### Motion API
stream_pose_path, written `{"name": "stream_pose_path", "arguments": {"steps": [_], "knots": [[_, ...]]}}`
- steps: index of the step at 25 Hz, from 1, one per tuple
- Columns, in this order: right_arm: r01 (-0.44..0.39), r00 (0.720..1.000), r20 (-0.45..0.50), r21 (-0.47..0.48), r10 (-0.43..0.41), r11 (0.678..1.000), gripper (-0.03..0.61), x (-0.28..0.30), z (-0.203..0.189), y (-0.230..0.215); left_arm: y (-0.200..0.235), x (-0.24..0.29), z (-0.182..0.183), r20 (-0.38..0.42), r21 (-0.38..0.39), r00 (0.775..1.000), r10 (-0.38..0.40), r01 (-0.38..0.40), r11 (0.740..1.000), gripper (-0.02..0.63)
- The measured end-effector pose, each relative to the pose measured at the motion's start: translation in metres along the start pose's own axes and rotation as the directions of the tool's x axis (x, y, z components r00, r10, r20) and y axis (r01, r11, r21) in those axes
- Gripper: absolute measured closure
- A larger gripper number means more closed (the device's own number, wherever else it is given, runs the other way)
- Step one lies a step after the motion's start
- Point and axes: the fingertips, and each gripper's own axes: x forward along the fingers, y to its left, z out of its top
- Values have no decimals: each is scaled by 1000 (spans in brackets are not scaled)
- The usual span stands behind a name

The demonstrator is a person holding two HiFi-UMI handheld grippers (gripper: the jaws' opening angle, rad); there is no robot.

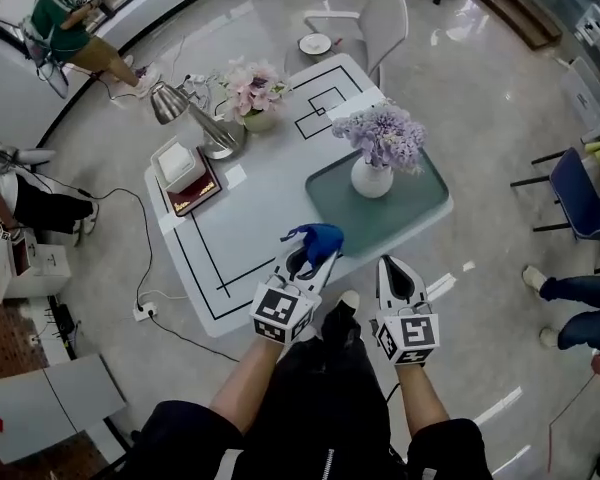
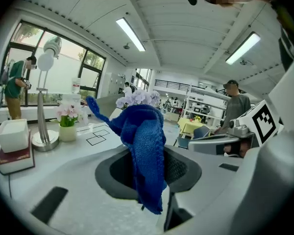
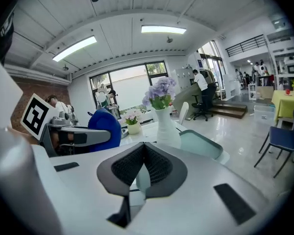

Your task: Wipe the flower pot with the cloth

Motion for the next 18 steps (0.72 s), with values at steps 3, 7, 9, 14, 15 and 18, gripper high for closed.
{"name": "stream_pose_path", "arguments": {"steps": [3, 7, 9, 14, 15, 18], "knots": [[-41, 999, -7, -32, 40, 999, 571, 5, 3, 31, 17, -32, 0, 19, -16, 999, 47, -47, 999, 497], [-88, 996, -12, -78, 87, 993, 571, 7, 8, 73, 34, -75, 1, 46, -43, 994, 101, -99, 994, 497], [-104, 995, -11, -95, 103, 990, 571, 4, 9, 89, 35, -94, 0, 58, -50, 991, 118, -116, 992, 497], [-133, 991, 1, -124, 134, 983, 571, -8, 13, 128, 34, -136, -2, 99, -62, 984, 151, -145, 987, 497], [-138, 990, 5, -130, 139, 982, 571, -12, 14, 137, 33, -145, -2, 106, -64, 982, 155, -148, 987, 497], [-147, 988, 18, -142, 152, 979, 571, -25, 16, 158, 28, -167, 2, 129, -64, 978, 162, -154, 986, 497]]}}
